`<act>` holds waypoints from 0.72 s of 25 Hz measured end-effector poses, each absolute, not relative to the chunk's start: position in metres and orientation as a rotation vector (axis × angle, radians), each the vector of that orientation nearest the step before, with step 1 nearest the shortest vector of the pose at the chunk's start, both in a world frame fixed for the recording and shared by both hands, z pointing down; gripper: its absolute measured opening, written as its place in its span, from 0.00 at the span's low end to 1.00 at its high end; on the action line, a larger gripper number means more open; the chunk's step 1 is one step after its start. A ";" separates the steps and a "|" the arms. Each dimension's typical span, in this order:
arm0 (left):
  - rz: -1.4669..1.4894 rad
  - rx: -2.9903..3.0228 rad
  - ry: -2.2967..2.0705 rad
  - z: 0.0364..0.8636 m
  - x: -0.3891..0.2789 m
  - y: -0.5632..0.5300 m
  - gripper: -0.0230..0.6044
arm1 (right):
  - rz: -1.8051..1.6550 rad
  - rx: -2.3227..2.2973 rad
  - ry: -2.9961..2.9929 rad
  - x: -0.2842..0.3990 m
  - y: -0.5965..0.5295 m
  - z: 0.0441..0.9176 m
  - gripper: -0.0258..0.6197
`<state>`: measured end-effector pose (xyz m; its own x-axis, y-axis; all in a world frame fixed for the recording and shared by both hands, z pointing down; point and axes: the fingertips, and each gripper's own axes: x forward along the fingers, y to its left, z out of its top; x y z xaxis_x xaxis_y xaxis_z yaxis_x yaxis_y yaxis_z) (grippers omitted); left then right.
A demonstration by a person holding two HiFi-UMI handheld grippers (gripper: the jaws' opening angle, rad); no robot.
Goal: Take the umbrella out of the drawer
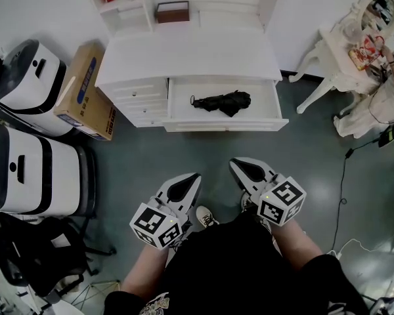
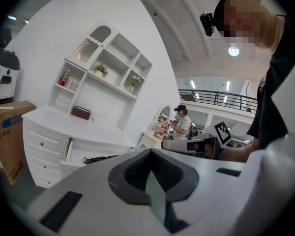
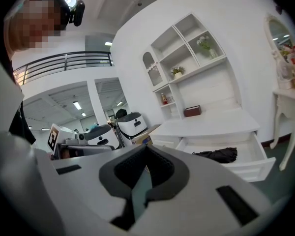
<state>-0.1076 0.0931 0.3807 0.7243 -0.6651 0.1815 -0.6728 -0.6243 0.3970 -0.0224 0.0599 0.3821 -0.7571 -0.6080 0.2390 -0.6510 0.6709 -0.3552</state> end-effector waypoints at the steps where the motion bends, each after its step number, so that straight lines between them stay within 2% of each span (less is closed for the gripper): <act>1: 0.021 2.484 -1.023 0.381 -0.109 0.093 0.04 | 0.650 1.046 -2.778 -0.024 0.060 0.383 0.04; 18: 0.015 2.479 -1.083 0.377 -0.112 0.079 0.04 | 0.619 1.060 -2.806 -0.015 0.028 0.376 0.04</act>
